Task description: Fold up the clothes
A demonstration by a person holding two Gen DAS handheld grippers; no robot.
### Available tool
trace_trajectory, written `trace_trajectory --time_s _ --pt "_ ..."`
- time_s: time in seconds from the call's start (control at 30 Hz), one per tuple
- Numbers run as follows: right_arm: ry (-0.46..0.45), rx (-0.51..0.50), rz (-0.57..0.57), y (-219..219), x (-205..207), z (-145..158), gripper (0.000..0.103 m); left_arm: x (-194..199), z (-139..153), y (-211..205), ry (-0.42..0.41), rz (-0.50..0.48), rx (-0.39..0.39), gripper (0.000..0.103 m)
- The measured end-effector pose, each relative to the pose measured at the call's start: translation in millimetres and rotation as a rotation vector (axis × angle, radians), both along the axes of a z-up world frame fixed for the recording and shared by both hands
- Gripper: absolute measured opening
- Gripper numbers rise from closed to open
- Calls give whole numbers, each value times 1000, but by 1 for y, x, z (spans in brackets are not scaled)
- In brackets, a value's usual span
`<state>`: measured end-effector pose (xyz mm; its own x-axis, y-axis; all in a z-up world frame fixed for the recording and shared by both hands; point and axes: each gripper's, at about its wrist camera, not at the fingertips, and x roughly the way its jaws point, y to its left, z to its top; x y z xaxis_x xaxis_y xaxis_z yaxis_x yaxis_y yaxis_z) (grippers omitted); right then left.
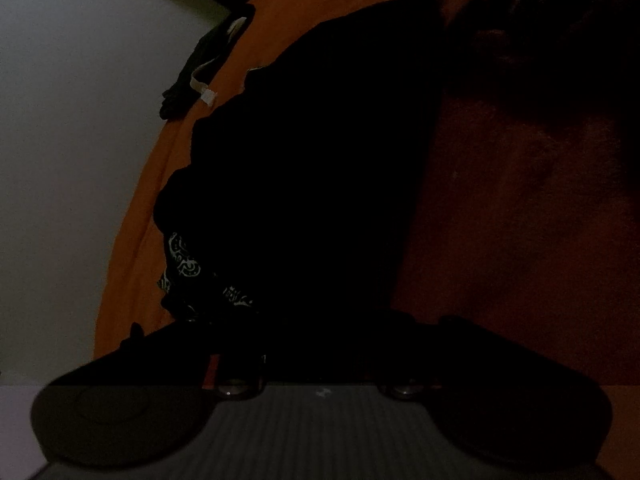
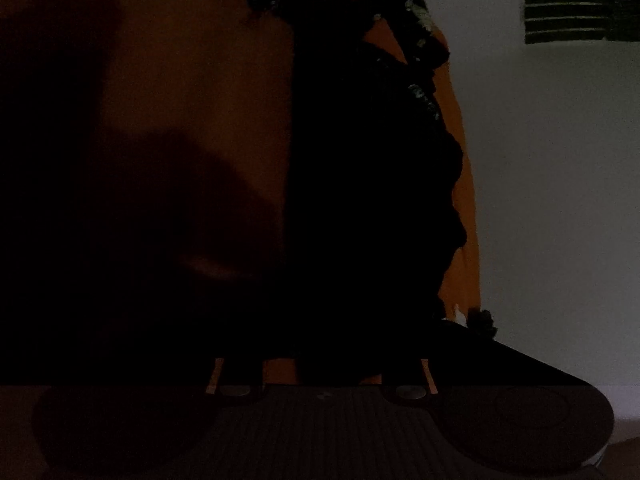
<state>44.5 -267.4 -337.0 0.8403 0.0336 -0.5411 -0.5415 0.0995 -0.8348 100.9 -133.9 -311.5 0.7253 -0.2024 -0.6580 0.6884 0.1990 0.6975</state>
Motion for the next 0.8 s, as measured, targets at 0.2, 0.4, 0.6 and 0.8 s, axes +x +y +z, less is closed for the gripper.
trace_trajectory --time_s 0.2,0.4,0.6,0.8 --pt "-23 -8 -17 -2 -2 -11 24 5 1 3 -2 -1 -1 31" --pt "-76 31 -87 -2 11 -17 43 7 1 3 8 6 -17 29" --pt "-88 31 -69 -11 1 -2 15 12 25 7 35 21 -70 16" --pt "-81 69 -84 -19 -15 75 14 -1 92 18 -17 -16 -141 16"
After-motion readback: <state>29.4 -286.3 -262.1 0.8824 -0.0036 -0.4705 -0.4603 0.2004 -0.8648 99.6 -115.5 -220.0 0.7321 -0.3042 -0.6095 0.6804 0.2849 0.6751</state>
